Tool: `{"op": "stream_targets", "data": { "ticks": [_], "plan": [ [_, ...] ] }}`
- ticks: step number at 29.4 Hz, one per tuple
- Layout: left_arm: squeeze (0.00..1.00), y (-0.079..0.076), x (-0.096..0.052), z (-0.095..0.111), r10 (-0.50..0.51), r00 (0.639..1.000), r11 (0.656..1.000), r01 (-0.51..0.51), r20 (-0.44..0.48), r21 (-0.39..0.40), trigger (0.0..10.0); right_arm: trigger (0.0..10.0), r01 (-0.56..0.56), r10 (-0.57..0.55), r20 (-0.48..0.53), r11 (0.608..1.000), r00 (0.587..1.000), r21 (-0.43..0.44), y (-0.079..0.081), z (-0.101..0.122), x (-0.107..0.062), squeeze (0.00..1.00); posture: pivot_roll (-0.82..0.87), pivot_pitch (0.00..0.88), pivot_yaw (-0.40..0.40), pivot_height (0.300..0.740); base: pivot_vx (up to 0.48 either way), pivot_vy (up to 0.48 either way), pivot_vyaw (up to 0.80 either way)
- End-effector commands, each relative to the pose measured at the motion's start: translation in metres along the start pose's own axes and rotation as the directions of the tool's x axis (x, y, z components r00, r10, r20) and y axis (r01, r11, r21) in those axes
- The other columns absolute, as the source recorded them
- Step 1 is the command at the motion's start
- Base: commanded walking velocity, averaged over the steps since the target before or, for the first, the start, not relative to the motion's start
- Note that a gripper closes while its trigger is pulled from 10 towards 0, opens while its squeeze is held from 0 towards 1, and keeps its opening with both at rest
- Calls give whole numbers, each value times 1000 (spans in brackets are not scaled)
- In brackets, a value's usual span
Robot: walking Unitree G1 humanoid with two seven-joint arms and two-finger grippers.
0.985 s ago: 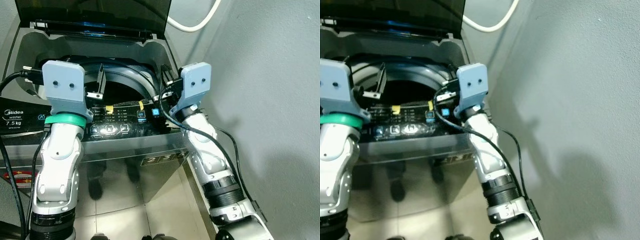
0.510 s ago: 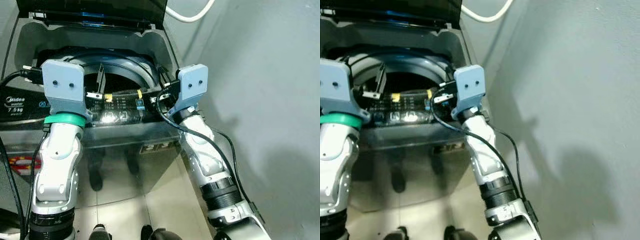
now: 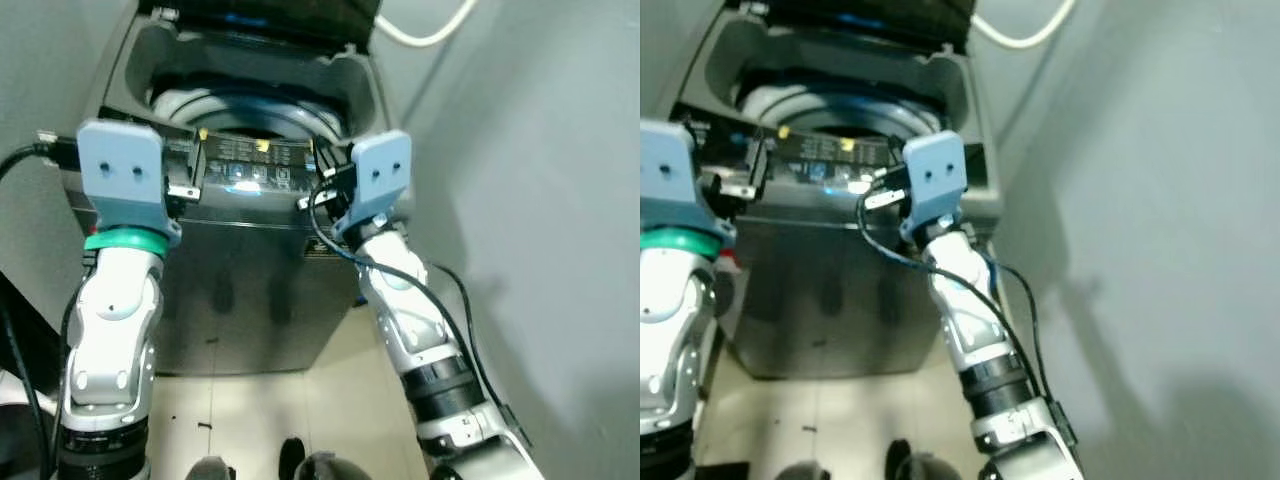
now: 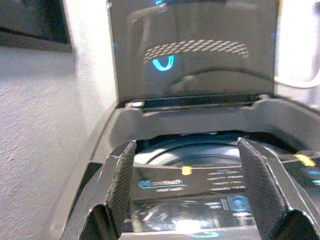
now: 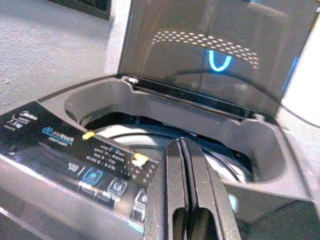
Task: Clothes washing
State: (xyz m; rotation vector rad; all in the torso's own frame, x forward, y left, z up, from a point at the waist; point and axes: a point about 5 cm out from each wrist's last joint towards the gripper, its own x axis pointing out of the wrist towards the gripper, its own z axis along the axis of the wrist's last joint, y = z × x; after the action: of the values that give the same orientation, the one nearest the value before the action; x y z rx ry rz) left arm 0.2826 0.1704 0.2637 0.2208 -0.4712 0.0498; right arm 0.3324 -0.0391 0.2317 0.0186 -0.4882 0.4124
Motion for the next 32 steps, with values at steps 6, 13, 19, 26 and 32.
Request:
{"op": "stream_targets", "data": {
  "ticks": [6, 13, 19, 26, 32],
  "plan": [
    [0, -6, -2, -4, -27, 999, 1000, 27, -22, -12, 10000, 10000, -5, 5, -18, 1000, 1000, -24, -3, -4, -3, 0, 166, 50, -139, 740, -226, 0, 0],
    [0, -27, -8, -26, -131, 980, 991, 124, -150, -56, 10000, 10000, 1, -3, -58, 999, 998, -40, -8, -12, -6, 0, 165, 44, -139, 740, 0, 0, 331],
    [0, -57, -18, -56, -300, 907, 951, 259, -295, -172, 10000, 10000, 76, -87, -121, 992, 989, -97, -26, -24, -11, 0, 155, 36, -128, 740, 0, 0, 800],
    [0, -72, -12, -62, -381, 878, 918, 322, -289, -231, 10000, 10000, 170, -195, -176, 974, 965, -147, -48, -36, -21, 0, 125, 19, -96, 740, 0, 0, 800],
    [0, -60, -12, -51, -351, 905, 933, 315, -242, -174, 10000, 10000, 181, -204, -204, 975, 958, -126, -47, -45, -30, 0, 150, 25, -80, 740, 0, 0, 800]
  ]
}}
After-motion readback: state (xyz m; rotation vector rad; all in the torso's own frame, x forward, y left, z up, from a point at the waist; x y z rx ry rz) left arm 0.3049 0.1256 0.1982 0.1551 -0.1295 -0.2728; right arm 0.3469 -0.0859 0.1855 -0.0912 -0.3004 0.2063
